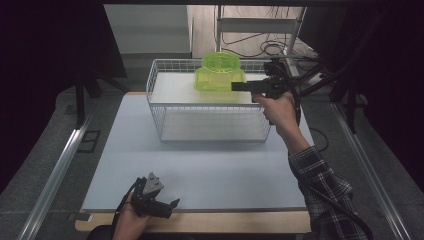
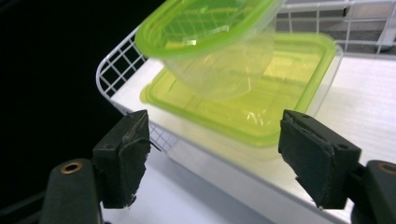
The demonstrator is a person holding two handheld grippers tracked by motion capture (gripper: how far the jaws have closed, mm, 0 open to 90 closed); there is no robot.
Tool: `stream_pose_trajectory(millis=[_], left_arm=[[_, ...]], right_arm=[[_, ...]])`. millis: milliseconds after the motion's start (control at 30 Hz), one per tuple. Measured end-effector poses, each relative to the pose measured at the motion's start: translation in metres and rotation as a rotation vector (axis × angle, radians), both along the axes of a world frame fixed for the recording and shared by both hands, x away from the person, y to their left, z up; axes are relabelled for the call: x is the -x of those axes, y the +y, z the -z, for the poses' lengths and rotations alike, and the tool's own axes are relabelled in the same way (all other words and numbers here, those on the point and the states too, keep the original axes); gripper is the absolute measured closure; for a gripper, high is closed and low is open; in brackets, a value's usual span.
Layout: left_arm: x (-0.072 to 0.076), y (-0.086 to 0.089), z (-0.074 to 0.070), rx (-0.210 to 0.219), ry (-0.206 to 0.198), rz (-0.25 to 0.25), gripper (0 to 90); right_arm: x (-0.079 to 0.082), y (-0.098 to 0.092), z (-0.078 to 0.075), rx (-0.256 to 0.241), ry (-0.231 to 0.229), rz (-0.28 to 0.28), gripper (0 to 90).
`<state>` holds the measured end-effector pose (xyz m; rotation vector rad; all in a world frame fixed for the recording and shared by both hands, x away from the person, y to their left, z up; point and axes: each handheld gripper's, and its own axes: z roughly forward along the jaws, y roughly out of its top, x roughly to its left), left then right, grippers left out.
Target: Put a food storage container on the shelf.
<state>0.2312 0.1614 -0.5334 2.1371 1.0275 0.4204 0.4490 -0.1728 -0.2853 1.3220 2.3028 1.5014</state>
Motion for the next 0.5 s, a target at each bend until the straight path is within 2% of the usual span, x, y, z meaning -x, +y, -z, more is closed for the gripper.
stream_pose_trajectory(millis=[233,367,500], left_arm=[[0.000,0.000,0.000,-0.002,0.001,0.001,0.0],[0.000,0.000,0.000,-0.007,0.002,0.002,0.0],[0.000,0.000,0.001,-0.007,0.001,0.001,0.0]], right_arm=[[0.011,-0.003,0.009,0.017,-0.006,-0.036,20.1],[0.021,-0.003,0.013,0.043,-0.050,-0.053,19.9],[0.030,-0.003,0.019,0.057,-0.052,-0.082,18.9]])
